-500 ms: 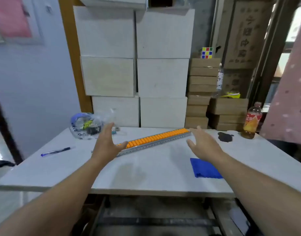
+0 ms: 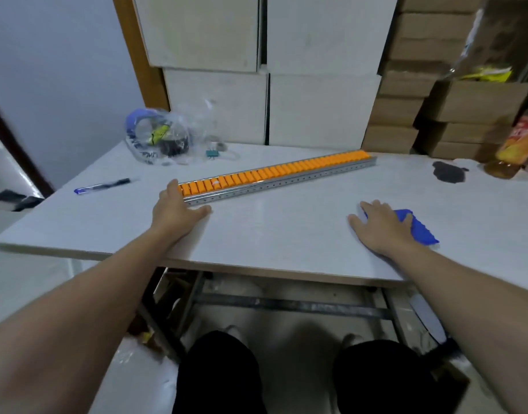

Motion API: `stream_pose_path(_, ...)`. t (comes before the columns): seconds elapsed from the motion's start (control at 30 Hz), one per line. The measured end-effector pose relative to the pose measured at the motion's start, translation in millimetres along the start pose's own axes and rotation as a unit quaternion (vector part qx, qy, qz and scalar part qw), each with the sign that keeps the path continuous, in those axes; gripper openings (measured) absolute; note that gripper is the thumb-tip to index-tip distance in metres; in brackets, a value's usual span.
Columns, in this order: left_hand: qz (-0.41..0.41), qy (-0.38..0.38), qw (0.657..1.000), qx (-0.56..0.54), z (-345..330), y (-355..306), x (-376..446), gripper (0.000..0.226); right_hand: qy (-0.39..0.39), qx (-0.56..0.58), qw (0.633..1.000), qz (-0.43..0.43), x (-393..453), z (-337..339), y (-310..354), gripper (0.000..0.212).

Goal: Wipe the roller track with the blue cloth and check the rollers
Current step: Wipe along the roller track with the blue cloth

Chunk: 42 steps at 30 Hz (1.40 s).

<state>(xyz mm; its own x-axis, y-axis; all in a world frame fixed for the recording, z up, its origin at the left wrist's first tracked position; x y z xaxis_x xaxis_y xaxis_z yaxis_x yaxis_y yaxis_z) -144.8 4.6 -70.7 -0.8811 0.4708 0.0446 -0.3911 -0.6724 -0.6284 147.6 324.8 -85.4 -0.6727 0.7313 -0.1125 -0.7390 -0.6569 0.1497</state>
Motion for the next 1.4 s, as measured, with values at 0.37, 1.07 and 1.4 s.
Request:
stream_pose_path(0.37, 0.043, -0.059, 0.997, -0.019, 9, 8, 29, 0.103, -0.042, -0.013, 0.999, 0.014, 37, 4, 22, 0.084)
stream_pose_path(1.07, -0.061, 0.092, 0.994, 0.014, -2, -7, 32, 0.047, -0.149, 0.060, 0.986, -0.032, 40, 14, -2, 0.036)
stream_pose_path(1.4, -0.101, 0.076, 0.992, -0.016, -2, -27, 12, 0.040, -0.229, 0.330, 0.911, -0.088, 104, 84, -62, 0.044)
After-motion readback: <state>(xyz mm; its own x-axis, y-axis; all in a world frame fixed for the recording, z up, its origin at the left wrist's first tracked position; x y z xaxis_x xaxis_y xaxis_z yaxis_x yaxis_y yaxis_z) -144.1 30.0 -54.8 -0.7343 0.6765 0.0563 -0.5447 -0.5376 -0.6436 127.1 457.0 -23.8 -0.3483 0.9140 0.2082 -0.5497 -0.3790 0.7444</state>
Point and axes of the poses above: each hand's wrist, its own x-axis towards the middle knuckle, its own z-axis out of the back of the hand, y = z × x, the point moved 9 cm from there along x, towards the middle knuckle, and after that the axes turned 7 degrees about y, right-handed, at the moved point
